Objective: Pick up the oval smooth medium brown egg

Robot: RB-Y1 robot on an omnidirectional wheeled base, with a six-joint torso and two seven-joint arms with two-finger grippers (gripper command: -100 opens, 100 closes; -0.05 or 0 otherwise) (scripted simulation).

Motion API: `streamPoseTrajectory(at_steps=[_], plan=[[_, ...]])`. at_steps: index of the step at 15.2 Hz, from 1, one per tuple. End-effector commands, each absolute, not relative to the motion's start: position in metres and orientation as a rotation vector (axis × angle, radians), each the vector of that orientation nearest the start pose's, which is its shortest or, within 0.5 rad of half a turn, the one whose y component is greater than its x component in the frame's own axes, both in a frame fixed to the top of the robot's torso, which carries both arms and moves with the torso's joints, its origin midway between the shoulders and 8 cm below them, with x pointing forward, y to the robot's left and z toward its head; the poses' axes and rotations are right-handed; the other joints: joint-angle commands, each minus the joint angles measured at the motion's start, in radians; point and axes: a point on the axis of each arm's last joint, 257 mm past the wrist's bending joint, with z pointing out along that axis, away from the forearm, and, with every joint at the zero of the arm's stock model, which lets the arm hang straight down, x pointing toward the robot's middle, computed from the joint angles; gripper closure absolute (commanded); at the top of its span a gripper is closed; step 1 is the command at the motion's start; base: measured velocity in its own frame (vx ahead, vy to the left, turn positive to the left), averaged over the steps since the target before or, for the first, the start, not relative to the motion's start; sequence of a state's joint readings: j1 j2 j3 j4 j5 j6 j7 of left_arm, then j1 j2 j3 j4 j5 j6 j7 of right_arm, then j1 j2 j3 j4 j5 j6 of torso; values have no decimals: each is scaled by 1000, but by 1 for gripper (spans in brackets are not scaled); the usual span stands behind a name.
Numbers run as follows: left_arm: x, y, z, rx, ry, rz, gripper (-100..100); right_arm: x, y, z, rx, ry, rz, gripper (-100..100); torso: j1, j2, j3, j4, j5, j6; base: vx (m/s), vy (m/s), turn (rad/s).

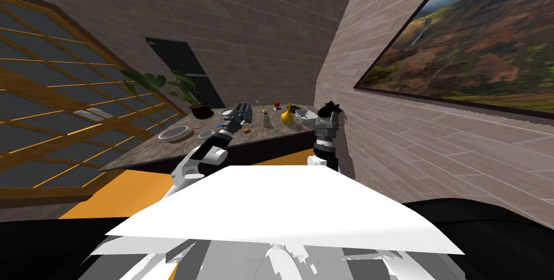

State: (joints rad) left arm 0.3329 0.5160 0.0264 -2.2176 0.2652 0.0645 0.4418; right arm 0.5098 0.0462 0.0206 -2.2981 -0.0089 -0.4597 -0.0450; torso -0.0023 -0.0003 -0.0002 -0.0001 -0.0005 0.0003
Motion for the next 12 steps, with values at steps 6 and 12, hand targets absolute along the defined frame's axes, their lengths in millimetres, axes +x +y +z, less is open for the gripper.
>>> streamPoseTrajectory(at_steps=[6, 12], plan=[[458, 304, -102, -1305, 1171, -1508, -100, 346, -280, 22, 741, 573, 1358, 0, 1, 0, 0, 0, 0, 0, 1, -28, -43], [465, 323, -131, -1452, 1206, -1445, -100, 346, -280, 22, 741, 573, 1358, 0, 0, 0, 0, 0, 0, 0, 3, -32, -50]])
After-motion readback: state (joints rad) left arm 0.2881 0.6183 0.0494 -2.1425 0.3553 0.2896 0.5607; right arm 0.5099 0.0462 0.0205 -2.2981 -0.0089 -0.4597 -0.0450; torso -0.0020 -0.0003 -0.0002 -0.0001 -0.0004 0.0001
